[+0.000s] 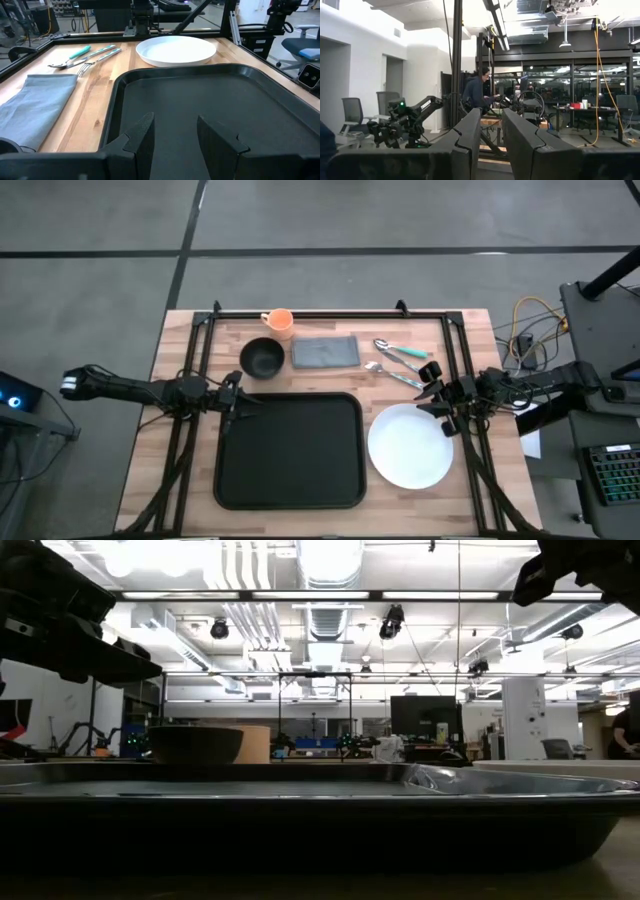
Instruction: Set up tray
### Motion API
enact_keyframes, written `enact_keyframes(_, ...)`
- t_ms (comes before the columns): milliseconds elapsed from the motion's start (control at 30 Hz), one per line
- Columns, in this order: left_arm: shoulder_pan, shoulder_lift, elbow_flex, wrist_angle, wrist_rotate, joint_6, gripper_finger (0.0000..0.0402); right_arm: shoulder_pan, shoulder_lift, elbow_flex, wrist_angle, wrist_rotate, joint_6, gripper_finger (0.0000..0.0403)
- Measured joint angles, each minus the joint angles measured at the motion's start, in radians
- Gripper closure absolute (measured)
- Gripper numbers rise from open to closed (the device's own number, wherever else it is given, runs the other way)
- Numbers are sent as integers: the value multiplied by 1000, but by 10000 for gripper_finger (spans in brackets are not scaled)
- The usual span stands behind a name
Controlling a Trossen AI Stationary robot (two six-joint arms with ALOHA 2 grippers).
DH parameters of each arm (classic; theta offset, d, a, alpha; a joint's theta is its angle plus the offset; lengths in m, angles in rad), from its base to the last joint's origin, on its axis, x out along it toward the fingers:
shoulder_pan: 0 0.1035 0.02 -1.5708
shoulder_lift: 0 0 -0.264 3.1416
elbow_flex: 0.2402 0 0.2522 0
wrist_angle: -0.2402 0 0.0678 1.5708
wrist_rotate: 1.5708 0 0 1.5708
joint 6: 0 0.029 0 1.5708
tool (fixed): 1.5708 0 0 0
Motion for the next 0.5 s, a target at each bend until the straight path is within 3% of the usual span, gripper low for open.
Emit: enact_keyframes(500,0,0,0,0,0,0,272,0,0,0,0,0,0,327)
